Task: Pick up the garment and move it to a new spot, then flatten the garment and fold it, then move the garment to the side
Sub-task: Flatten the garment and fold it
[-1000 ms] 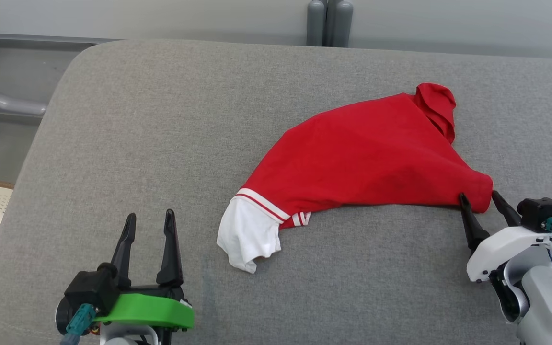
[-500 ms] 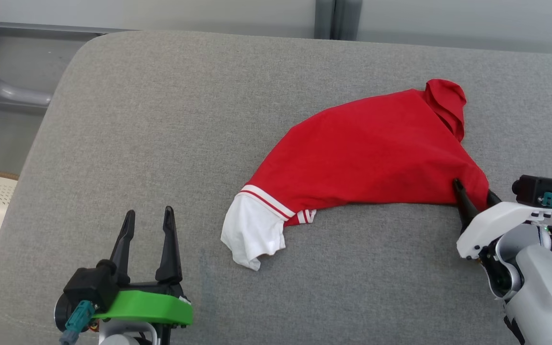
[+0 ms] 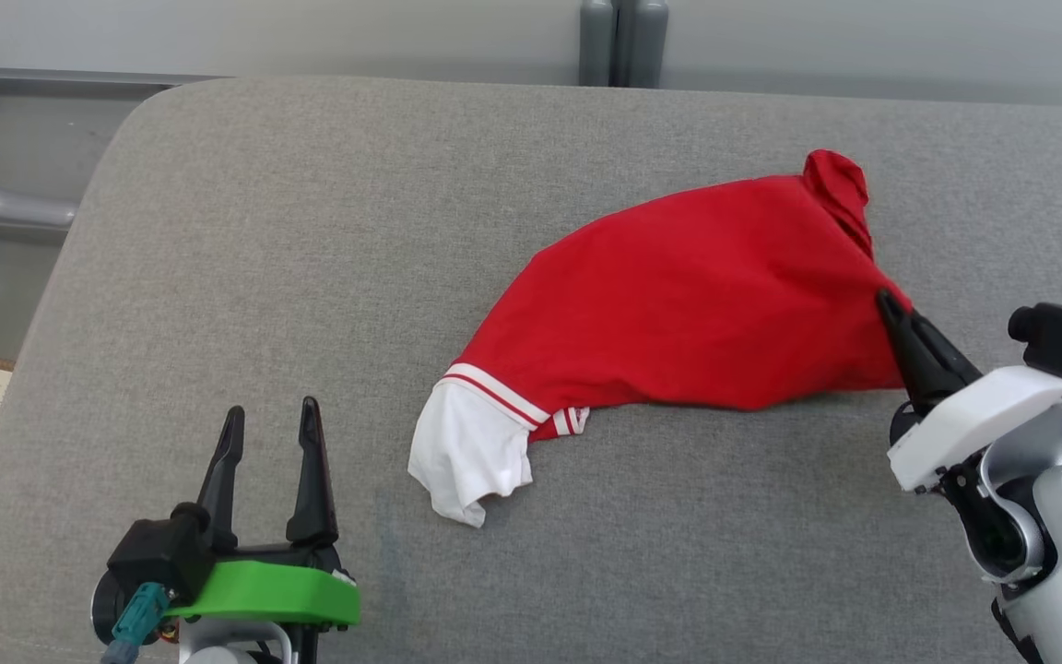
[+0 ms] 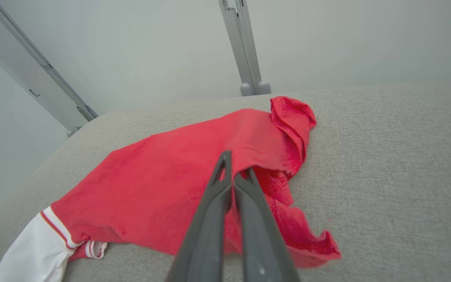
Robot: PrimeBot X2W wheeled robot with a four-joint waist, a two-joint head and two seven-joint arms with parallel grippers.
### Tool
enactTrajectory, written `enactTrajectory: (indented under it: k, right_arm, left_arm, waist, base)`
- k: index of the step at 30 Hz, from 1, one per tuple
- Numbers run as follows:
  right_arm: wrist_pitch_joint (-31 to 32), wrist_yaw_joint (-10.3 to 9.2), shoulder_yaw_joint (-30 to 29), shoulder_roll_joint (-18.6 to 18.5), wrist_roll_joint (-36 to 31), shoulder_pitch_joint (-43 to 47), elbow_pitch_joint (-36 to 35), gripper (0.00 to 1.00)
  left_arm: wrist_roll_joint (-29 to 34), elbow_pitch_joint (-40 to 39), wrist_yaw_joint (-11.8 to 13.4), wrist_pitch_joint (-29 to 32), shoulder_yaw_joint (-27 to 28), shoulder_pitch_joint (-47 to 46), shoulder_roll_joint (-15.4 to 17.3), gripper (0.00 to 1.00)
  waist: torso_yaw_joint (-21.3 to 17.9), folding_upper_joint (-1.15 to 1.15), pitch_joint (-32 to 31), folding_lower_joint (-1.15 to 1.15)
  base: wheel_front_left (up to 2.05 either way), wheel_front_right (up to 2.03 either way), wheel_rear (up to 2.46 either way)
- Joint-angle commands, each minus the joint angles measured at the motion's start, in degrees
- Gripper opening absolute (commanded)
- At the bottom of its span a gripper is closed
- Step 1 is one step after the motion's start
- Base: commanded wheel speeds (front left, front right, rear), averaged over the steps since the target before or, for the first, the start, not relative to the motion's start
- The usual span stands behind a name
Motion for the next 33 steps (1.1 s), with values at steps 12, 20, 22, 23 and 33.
enactTrajectory:
  k: [12,20,22,23,33]
  right_arm:
    - [14.79,0.01,-4.13,5.14,-0.68,16.16,-26.52,0.00]
    - [14.38,0.02,-10.07,6.73,-1.91,10.05,-19.70,0.00]
    - [13.52,0.02,-11.17,6.47,-2.23,7.28,-15.89,0.00]
    - [13.13,0.02,-11.77,6.20,-2.50,5.57,-13.42,0.00]
    - [7.86,0.02,-14.78,1.95,-6.62,-11.64,13.22,0.00]
  left_arm:
    - [0.83,-0.71,-0.43,0.01,1.56,0.53,0.16,1.00]
    - [0.22,-0.34,-0.64,0.01,0.64,-1.18,0.17,1.00]
    - [0.07,-0.29,-0.65,0.01,0.57,-1.57,0.17,1.00]
    - [-0.01,-0.26,-0.71,0.01,0.43,-1.72,0.17,1.00]
    - [-0.62,-0.23,-0.30,0.01,-1.08,-3.41,0.17,1.00]
  waist:
    - [-3.43,0.00,-0.50,0.00]
    - [-2.10,0.00,1.30,0.00]
    - [-1.55,0.00,1.76,0.00]
    - [-1.19,0.00,2.07,0.00]
    - [2.70,0.00,5.61,0.00]
  base:
    - [0.00,0.00,0.00]
    - [0.00,0.00,0.00]
    - [0.00,0.00,0.00]
    - [0.00,0.00,0.00]
    - [0.00,0.00,0.00]
